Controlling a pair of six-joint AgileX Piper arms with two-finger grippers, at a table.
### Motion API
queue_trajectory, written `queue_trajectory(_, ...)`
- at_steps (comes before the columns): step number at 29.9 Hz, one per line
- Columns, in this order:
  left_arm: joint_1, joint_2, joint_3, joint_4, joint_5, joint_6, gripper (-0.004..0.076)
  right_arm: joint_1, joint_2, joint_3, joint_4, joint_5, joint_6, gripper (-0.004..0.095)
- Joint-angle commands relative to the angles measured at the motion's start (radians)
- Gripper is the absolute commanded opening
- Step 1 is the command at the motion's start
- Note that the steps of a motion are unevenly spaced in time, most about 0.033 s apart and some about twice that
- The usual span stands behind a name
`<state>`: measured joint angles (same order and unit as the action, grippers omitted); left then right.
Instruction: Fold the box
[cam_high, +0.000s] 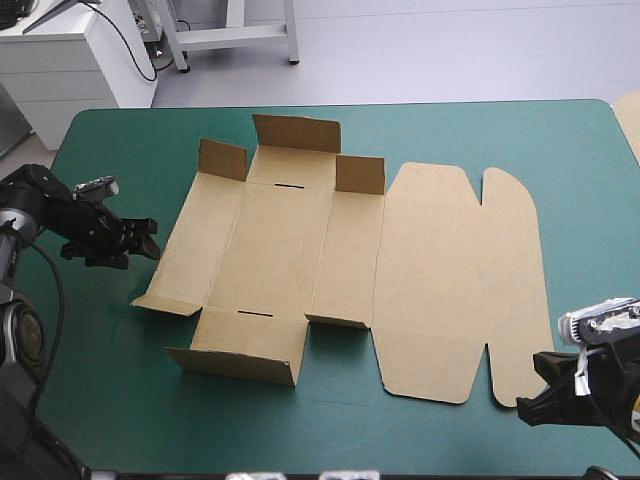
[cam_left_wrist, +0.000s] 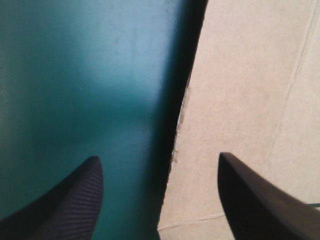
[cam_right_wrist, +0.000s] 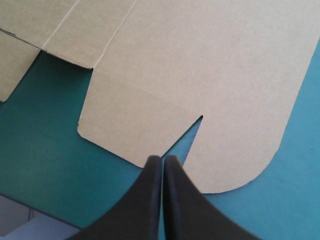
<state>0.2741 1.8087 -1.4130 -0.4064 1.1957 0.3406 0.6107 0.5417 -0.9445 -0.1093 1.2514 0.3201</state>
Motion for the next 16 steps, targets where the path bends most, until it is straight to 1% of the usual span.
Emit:
queue_trajectory(1,-0.004,-0.029,-0.029,-0.052,0.012,-0.040,0.0589,-0.004,0.007,-0.020,-0.009,-0.021,-0.002,-0.0001)
queue_trajectory(5,-0.006,-0.016,-0.029,-0.069,0.012,-0.043,0.0600,-0.004,0.007,-0.020,-0.009,-0.021,-0.002,-0.0002)
queue_trajectory(9,-0.011,0.011,-0.029,-0.164,0.041,-0.040,0.0599,-0.004,0.007,-0.020,-0.009,-0.021,-0.002,-0.0002)
queue_trajectory(16,-0.097,0.071,-0.029,-0.192,0.093,-0.034,0.0600,-0.004,0.007,-0.020,-0.009,-0.026,-0.002,-0.0002)
